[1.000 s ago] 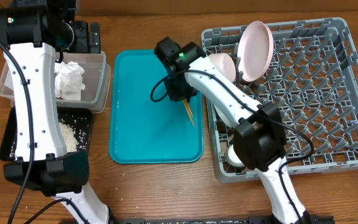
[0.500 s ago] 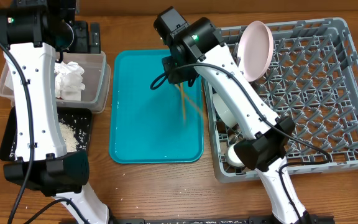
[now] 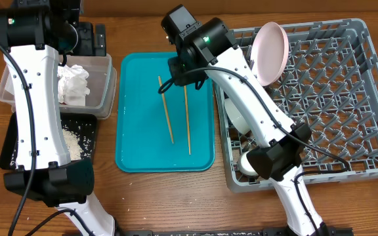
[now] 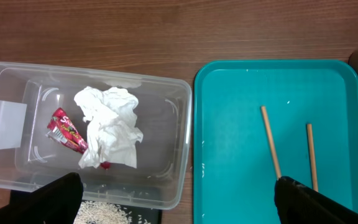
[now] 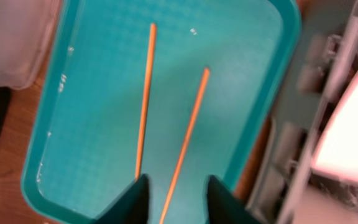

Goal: Sort waste into correct bins and load items into the dishwasher

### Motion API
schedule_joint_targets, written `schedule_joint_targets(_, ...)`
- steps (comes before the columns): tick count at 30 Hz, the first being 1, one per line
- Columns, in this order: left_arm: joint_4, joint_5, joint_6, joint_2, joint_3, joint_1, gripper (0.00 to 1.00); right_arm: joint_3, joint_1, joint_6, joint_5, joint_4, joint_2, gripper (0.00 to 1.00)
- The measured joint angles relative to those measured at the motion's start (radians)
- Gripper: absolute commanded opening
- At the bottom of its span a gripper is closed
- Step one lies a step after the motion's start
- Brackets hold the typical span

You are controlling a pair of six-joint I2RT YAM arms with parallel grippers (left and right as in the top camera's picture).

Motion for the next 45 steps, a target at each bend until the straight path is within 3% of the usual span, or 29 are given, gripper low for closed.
schedule_joint_targets(3,0.000,0.000,0.000,0.000,0.000,0.000,1.00,-0.061,0.014,0.012,-0.028,0.093,0.000,0.49)
schedule_joint_targets(11,0.000,0.000,0.000,0.000,0.000,0.000,1.00,-0.344,0.081,0.038,-0.061,0.346,0.008,0.52)
schedule_joint_targets(22,0.000,0.000,0.000,0.000,0.000,0.000,1.00,-0.647,0.085,0.106,0.169,0.510,0.018,0.51)
schedule_joint_targets(26,0.000,0.000,0.000,0.000,0.000,0.000,1.00,-0.698,0.085,0.117,0.176,0.536,0.017,0.41)
schedule_joint_targets(32,0.000,0.000,0.000,0.000,0.000,0.000,1.00,-0.710,0.085,0.128,0.103,0.542,0.013,0.04)
schedule_joint_targets(37,0.000,0.000,0.000,0.000,0.000,0.000,1.00,-0.709,0.084,0.126,0.056,0.497,0.009,0.04)
schedule_joint_targets(41,0.000,0.000,0.000,0.000,0.000,0.000,1.00,-0.653,0.077,0.114,0.034,0.341,0.015,0.04)
schedule_joint_targets(45,0.000,-0.001,0.000,0.000,0.000,0.000,1.00,-0.386,0.053,0.072,0.028,0.151,0.026,0.04)
